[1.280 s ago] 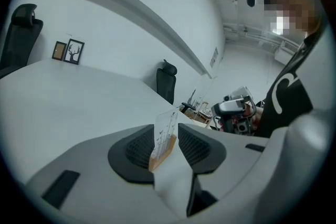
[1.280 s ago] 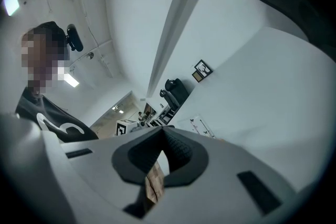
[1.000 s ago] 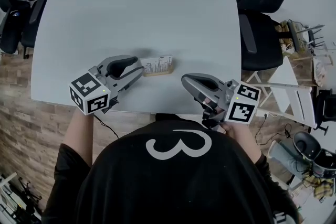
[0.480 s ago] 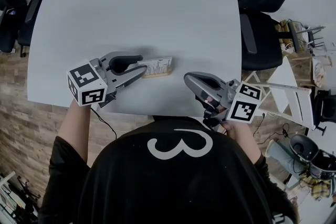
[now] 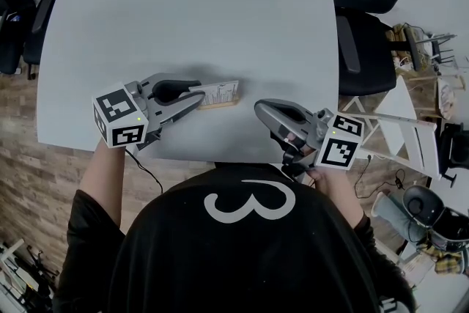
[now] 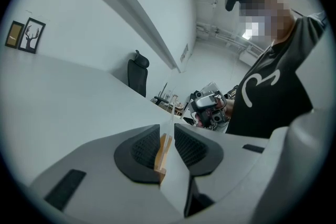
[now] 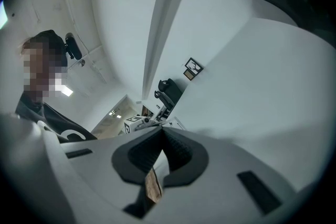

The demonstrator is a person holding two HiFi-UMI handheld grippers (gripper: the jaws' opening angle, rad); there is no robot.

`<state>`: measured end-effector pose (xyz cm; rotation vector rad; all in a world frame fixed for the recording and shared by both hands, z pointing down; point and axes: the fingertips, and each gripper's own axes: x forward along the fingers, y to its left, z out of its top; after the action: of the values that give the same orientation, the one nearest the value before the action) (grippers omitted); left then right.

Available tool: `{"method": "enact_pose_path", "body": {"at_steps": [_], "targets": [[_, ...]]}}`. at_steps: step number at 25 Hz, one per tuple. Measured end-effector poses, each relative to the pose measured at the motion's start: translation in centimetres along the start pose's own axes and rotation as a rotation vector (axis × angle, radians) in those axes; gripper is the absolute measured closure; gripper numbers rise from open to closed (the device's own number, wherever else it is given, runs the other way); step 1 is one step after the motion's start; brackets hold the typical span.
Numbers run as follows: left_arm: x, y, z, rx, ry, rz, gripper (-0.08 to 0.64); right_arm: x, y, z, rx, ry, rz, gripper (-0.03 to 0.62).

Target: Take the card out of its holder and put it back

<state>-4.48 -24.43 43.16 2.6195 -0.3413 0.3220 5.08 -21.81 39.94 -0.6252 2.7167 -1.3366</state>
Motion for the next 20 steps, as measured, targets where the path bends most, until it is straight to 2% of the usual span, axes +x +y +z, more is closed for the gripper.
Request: {"method": "enact_pose_path", "body": {"at_steps": [7,20], "targets": [[0.1,0.4,-0.1,0.011,0.014,0.001,0.495,0.6,-0.8,-0.8,0.006,0.022,-0.016,0.586],[0.3,0.1,0.0,0.089,0.027,0.031,0.534,0.2,-1.8,-2.8,0.021,0.054,-0.042,0.586]]}}
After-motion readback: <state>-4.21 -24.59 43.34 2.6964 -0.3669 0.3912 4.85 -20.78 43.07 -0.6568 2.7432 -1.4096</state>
